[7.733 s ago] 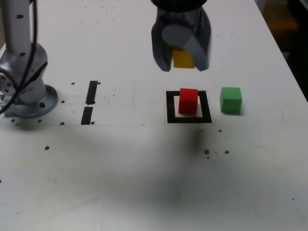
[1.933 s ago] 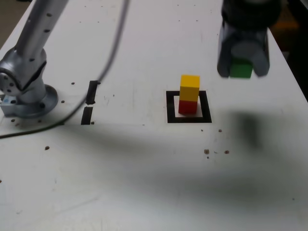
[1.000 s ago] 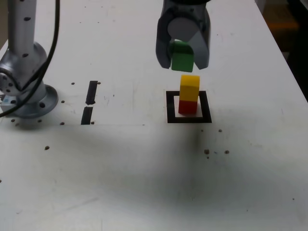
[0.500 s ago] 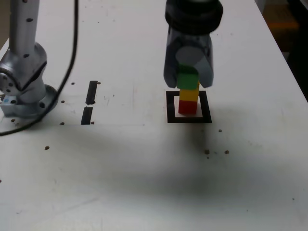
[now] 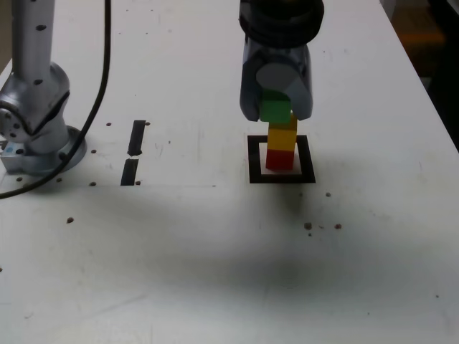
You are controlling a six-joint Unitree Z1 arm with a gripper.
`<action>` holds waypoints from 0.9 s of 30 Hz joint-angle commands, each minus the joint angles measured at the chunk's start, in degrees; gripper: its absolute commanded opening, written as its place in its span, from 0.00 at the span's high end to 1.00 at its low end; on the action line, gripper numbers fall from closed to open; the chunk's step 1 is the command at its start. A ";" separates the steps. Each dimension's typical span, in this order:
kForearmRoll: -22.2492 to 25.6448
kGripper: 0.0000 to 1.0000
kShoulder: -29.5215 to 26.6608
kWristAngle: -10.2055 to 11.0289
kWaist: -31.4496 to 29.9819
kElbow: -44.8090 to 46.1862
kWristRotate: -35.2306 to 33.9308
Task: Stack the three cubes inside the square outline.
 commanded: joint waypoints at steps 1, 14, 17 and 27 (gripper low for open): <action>-0.33 0.84 -0.28 0.00 0.10 0.02 -0.05; -1.73 0.81 -0.10 0.18 0.12 0.30 -0.06; -1.87 0.80 -0.01 -0.05 0.11 0.37 -0.07; -2.46 0.74 0.21 -0.37 0.10 0.66 -0.28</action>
